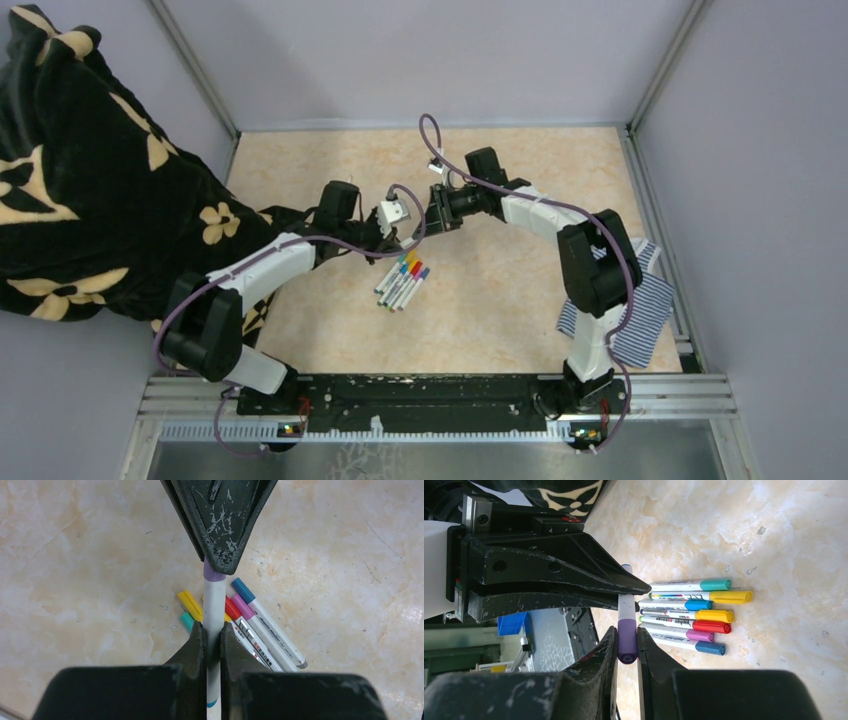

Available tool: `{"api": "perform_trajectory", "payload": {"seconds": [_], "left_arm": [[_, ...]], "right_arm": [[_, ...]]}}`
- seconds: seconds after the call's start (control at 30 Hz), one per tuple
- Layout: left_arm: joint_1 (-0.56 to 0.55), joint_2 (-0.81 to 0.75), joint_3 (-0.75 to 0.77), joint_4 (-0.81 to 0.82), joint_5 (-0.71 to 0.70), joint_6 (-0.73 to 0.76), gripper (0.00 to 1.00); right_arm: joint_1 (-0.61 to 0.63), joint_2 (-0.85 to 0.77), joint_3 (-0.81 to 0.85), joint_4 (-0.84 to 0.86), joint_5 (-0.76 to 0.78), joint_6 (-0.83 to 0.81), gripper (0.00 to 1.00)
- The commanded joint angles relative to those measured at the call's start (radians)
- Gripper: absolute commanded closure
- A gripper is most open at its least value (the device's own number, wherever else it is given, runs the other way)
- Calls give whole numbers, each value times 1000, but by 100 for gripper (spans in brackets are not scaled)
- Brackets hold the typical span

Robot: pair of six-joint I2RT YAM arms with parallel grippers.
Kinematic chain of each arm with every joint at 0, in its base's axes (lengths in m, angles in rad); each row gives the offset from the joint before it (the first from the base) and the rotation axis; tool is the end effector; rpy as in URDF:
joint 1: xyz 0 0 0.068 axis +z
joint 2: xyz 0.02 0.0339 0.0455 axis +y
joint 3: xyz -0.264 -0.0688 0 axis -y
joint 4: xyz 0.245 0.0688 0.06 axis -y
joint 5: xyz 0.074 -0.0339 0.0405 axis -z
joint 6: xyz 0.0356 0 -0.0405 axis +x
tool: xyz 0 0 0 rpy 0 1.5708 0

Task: Open the pen caps
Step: Open the pen cap from the pen, then place the pen at the center of the board.

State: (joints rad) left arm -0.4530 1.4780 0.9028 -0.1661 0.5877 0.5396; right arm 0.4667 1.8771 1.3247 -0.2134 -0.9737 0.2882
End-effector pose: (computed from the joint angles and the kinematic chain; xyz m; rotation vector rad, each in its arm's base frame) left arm 0.2703 -0.1535 0.2235 1.3168 1.8108 -0.6287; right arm 0.3506 0.2096 0.2226 -0.7273 2.2634 1.5051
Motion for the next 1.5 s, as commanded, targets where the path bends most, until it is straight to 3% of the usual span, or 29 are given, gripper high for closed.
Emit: {"api": "perform_trajectory", "payload": {"seconds": [0.0, 0.7, 1.13, 1.47], "left_arm": [[37, 26, -14, -148, -125, -5, 100], [39, 20, -15, -139, -136, -11, 100], [40, 27, -13, -107, -230, -41, 100], [82, 43, 12, -101, -275, -80, 100]], "right_arm": [[-74, -116, 47, -6, -65, -8, 100], [-94, -145, 99, -114, -15, -106, 100], [-110, -137, 168, -227, -8, -158, 100], [-123, -163, 154, -208, 26, -152, 100]]}}
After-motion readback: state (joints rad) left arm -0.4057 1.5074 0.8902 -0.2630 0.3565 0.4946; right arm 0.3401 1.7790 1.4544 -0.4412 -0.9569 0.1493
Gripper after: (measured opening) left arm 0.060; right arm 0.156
